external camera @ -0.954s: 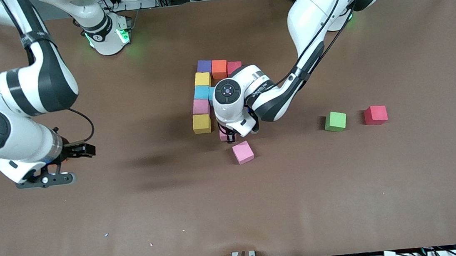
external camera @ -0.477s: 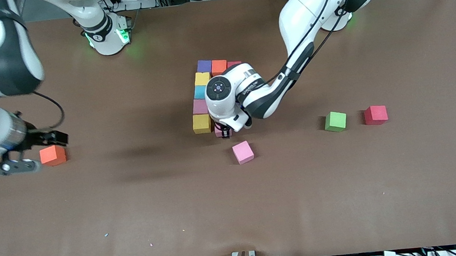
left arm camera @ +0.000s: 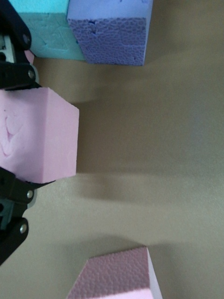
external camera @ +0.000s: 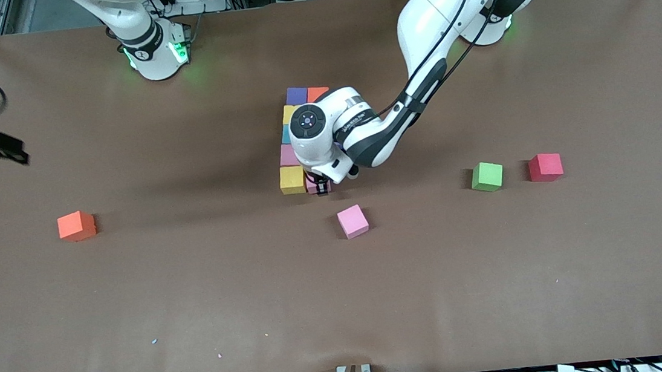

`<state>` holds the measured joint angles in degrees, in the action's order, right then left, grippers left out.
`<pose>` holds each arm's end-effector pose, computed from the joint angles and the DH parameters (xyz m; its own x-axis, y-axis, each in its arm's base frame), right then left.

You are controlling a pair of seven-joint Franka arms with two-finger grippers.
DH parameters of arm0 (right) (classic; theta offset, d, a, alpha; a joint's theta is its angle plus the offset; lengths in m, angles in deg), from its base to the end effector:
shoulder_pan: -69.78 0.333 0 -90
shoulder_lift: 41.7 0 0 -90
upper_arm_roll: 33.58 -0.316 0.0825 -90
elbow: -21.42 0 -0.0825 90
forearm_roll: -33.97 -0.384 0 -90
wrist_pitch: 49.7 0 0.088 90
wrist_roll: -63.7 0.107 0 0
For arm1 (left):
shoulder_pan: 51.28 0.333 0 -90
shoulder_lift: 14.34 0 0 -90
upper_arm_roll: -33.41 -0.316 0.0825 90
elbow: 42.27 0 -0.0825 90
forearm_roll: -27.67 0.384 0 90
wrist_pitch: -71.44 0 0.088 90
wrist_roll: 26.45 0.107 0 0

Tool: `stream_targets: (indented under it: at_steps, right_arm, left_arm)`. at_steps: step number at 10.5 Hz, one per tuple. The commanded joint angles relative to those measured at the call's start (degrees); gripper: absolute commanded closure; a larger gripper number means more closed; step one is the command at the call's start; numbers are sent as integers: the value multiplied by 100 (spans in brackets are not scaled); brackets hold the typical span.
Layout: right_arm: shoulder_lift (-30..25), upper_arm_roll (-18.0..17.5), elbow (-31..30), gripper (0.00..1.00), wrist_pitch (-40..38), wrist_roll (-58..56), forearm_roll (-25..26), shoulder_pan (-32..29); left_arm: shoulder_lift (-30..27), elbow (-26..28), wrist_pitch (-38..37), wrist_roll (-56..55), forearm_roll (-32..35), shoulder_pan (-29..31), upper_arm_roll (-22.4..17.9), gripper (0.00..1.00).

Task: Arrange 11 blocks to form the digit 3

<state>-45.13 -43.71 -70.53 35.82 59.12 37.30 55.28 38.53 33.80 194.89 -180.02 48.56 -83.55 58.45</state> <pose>0.5259 -0.0438 0.6341 0.9983 -0.0018 -0.0584 0.0020 -0.9979 0.0641 0.4715 -0.5690 0.2060 -0.0592 0.9981 -0.0142 0.9974 0.0586 -0.0424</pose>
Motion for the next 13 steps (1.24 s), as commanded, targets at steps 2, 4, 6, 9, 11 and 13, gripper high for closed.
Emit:
stream_targets:
  at_steps: [2, 4, 6, 9, 11, 13]
  right_arm:
    - [-404, -93, 353, 0, -502, 150, -131, -54]
    - [-307, -94, 22, 0, 84, 150, -227, -53]
    - [-281, -94, -235, 0, 332, 150, -333, -54]
    - [-281, -129, -323, 0, 430, 405, -351, 113]
    - [-281, -129, -358, 0, 421, 396, -342, 113]
    - [-289, -129, -402, 0, 403, 396, -351, 113]
  left_arm:
    - [92, -58, 73, 185, -23, -69, -96, 86]
    - [118, -58, 135, 345, -23, -60, -96, 86]
    - [136, -58, 205, 485, -23, -69, -96, 86]
    - [154, -58, 250, 592, -32, -78, -96, 86]
    - [154, -58, 250, 583, -41, -78, -96, 85]
    - [180, -58, 250, 583, -50, -87, -96, 82]
